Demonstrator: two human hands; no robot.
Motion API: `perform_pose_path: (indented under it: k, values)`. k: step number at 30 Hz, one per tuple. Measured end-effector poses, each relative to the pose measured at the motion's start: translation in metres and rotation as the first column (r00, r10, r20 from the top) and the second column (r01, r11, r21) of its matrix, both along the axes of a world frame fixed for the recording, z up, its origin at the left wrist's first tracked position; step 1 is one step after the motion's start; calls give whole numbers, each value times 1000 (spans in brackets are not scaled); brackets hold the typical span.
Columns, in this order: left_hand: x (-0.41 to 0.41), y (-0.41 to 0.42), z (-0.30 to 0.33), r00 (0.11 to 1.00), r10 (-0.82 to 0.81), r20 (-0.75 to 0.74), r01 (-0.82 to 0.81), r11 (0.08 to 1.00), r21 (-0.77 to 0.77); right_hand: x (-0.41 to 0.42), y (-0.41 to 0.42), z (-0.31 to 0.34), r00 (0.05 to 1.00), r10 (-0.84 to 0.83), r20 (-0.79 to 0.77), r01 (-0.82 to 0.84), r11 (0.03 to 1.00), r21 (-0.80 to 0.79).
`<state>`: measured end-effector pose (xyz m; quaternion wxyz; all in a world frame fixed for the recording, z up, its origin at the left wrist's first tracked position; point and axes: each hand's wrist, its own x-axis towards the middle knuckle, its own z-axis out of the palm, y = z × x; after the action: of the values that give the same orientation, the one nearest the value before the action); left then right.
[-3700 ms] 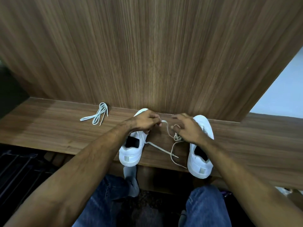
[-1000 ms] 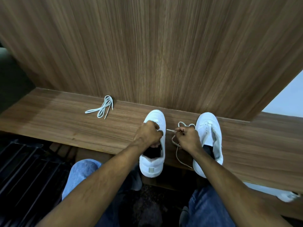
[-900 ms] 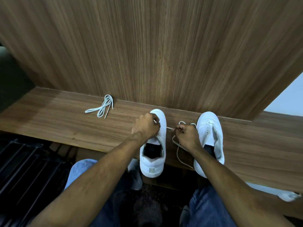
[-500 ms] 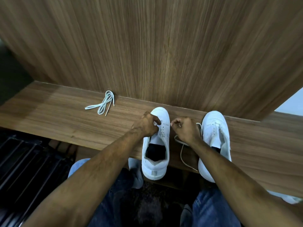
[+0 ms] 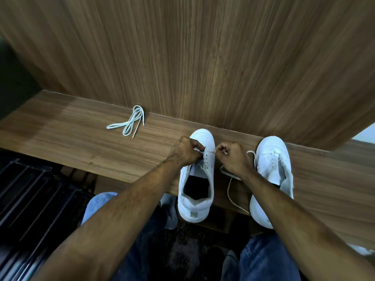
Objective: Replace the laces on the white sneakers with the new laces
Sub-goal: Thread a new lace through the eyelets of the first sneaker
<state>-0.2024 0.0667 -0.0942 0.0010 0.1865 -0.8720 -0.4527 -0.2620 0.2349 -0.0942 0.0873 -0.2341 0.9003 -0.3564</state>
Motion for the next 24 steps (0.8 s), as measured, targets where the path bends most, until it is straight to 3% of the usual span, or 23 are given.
perform_pose_path:
  k: [9,13,19,24]
  values:
    - [-1,0,3,999,-19,46,21,999,-41,-5,-8,9,961,190,-203,-128,950,284]
    - [-1,2,10,997,-16,81,30,984,-174,0,-14,-1,989,81,-122,-61,985,161]
    - [-7,14,18,993,-37,110,87,869,-487,9,-11,-1,999,-49,-11,49,999,-21]
    - [-6,8,20,986,-146,83,168,862,-478,9,-13,-1,998,-57,20,57,998,-27]
